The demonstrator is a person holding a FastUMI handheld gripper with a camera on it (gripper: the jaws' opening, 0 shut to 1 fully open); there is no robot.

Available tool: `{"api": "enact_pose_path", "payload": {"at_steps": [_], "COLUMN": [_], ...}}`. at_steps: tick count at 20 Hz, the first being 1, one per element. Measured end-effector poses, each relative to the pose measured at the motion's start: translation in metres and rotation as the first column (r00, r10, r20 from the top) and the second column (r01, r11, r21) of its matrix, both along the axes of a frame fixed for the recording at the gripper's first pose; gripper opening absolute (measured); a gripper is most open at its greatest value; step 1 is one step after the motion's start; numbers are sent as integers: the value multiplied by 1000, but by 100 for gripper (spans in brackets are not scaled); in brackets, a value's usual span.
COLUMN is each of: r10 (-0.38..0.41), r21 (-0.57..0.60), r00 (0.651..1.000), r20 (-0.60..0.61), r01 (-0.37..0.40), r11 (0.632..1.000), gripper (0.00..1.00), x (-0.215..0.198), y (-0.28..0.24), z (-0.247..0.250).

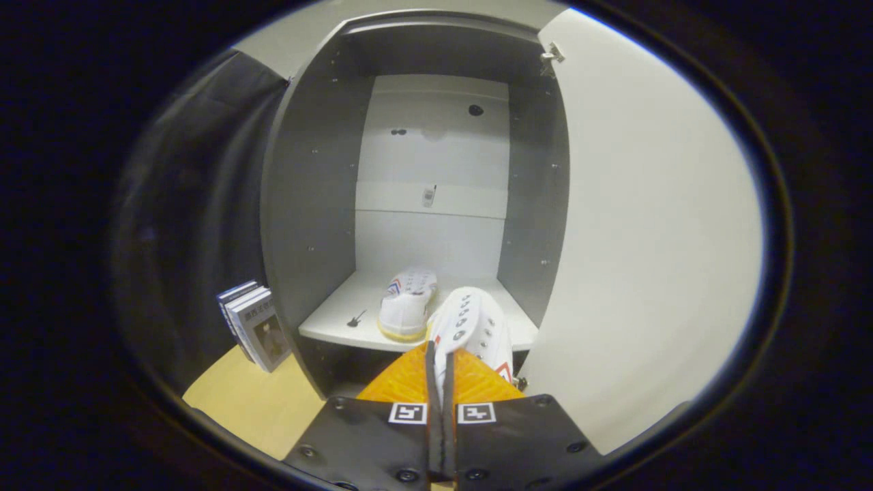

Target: Open the shoe cabinet door, grab the shoes and put them into the shoe cabinet, then close the shoe cabinet door.

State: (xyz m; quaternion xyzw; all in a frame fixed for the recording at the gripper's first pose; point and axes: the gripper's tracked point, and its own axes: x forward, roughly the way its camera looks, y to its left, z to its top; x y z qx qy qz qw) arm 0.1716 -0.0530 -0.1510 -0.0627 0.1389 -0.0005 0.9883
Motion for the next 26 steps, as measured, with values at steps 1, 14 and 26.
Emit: {"api": "enact_pose_path", "payload": {"at_steps": [1, 14, 26], "r10": [4, 62, 121], "r21": [-4, -37, -40], "r00": [1000, 995, 984], "r20": [0, -77, -133], "r01": [-4, -65, -127], "r11": [1000, 997, 991], "gripper": [2, 2, 2], "x": [13, 182, 220], "y": [-2, -25, -15], "z": [0, -34, -64]}}
